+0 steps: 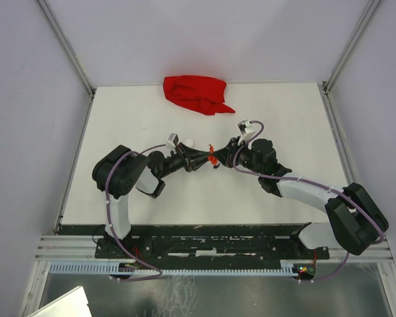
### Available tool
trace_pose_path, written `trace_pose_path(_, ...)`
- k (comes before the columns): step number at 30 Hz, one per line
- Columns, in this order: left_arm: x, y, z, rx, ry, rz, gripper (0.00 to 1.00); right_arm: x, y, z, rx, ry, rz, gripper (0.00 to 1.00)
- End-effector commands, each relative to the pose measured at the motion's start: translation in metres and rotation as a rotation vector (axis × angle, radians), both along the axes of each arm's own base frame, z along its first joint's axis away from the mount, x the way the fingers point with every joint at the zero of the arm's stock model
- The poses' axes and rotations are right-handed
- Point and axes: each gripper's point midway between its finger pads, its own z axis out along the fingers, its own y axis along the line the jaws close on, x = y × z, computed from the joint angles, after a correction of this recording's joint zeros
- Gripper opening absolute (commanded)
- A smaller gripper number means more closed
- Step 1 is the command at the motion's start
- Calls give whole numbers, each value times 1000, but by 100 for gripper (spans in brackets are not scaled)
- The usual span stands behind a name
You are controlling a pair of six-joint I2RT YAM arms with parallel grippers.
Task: Insert the wireless bluetooth earbuds into the charging case
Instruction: Place the earbud in the charging case.
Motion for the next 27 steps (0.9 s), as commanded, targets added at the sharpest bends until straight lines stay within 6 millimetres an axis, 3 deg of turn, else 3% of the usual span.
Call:
trace_pose_path(1, -15, 0, 57, -87, -297, -34, 3, 5, 0, 13, 8, -46, -16, 1)
trace_pose_path(20, -18, -1, 67, -89, -348, -48, 3, 4, -6, 4, -40, -24, -33, 2)
trace_pose_path(22, -18, -1, 67, -89, -351, -50, 3, 5, -7, 2, -51, -19, -40, 10)
trace_pose_path(27, -18, -1, 64, -85, -341, -45, 3, 7, -12, 13, -53, -53, -61, 45)
